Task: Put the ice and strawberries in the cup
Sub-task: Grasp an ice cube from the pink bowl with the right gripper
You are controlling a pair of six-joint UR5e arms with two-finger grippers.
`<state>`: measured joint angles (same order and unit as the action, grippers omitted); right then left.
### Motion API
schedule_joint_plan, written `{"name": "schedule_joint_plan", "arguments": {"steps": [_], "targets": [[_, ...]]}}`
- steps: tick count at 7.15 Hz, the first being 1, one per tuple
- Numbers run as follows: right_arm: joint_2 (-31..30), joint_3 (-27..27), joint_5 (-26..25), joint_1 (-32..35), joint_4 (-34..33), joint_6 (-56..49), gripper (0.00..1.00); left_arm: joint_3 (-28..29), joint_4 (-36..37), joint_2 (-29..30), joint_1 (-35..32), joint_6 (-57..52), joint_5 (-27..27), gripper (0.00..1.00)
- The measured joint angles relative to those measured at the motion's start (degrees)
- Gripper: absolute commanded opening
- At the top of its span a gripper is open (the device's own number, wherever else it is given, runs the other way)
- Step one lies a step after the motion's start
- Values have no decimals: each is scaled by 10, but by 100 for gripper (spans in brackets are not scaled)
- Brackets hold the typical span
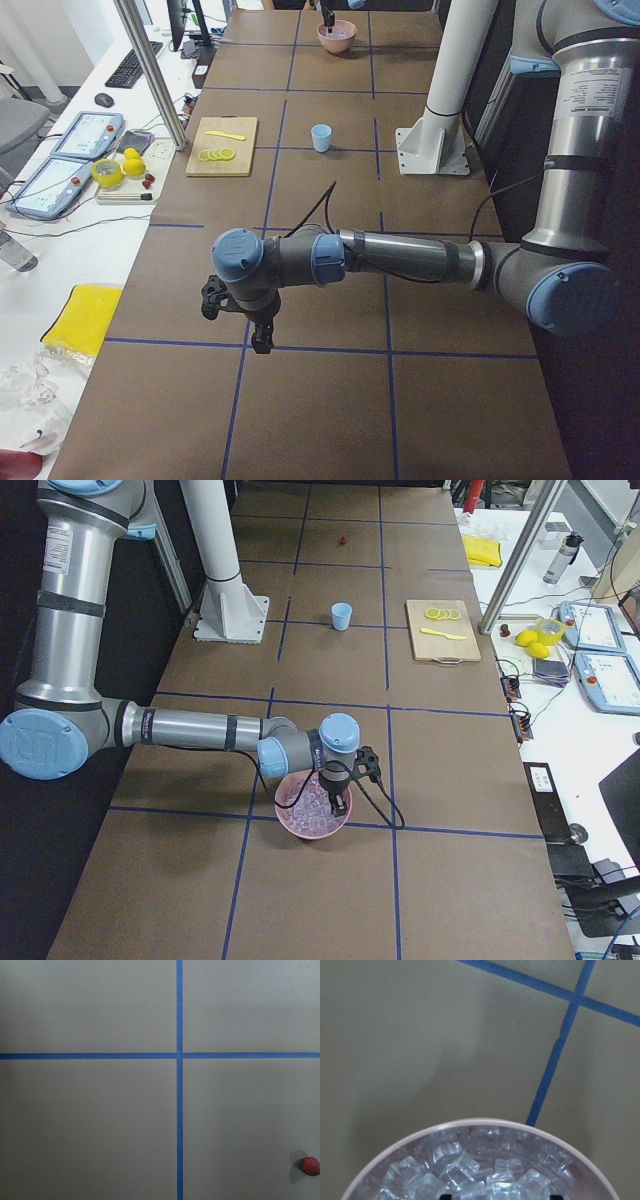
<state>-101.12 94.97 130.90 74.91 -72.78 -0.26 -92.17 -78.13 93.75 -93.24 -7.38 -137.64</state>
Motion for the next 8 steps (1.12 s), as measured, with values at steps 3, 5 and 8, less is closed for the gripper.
{"name": "schedule_joint_plan", "arguments": {"steps": [3,5,8], "targets": [[-8,0,-1,-4,0,-2,67,-1,0,2,0,1,0,100],[-13,-1,-2,-5,0,-3,63,-1,0,2,0,1,0,100],[-11,-4,-10,-7,-1,-2,63,-1,0,2,0,1,0,100]]}}
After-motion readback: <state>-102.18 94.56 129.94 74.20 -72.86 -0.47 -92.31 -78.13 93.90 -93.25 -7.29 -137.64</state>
